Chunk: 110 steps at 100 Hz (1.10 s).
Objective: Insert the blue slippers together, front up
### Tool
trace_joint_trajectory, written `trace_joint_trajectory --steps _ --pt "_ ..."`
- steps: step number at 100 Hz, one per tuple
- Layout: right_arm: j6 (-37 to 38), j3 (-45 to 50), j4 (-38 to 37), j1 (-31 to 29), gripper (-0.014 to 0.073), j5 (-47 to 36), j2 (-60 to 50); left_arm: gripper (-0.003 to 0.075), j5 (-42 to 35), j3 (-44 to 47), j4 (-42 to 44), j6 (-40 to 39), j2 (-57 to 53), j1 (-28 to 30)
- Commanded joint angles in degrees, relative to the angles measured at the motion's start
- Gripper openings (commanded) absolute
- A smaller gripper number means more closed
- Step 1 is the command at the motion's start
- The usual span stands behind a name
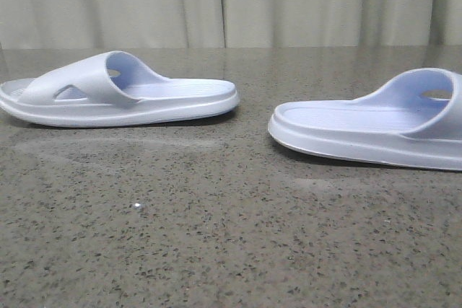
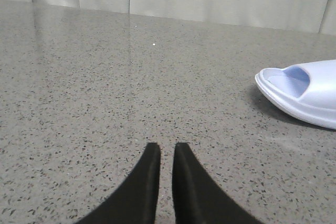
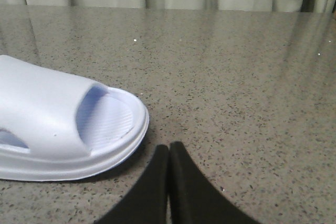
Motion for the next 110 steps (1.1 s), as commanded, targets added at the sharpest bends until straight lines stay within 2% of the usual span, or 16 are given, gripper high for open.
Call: trace_joint_trajectory --steps 1,23,39,57,84,110 --pt "-0.2 1.1 -0.4 -0.2 -0.0078 -4.8 0.2 0.0015 -4.0 0.5 -0.2 -0.6 -1.7 0.3" --pt "-0.2 1.1 -0.4 -0.2 -0.0078 -4.8 0.2 0.0015 -4.0 0.5 -0.2 -0.6 -1.7 0.3" --pt "-0.2 1.1 -0.4 -0.2 -0.0078 -4.8 0.2 0.0015 -7.4 0.5 -0.2 -0.6 -1.7 0.3" --pt "-0.2 1.1 -2.8 -0.2 -0.0078 -4.5 0.2 0.0015 -8.2 0.5 -0.2 -0.6 -1.7 0.3" --pt "-0.2 1.1 -2.8 -0.2 -0.0078 -9.9 0.2 0.0015 -8.2 0.5 -0.2 -0.6 -1.7 0.3" --pt "-0.2 1.1 -0.5 -0.2 -0.0078 -11.1 0.2 0.0015 -8.3 0.5 -0.2 -0.6 -1.7 0.3"
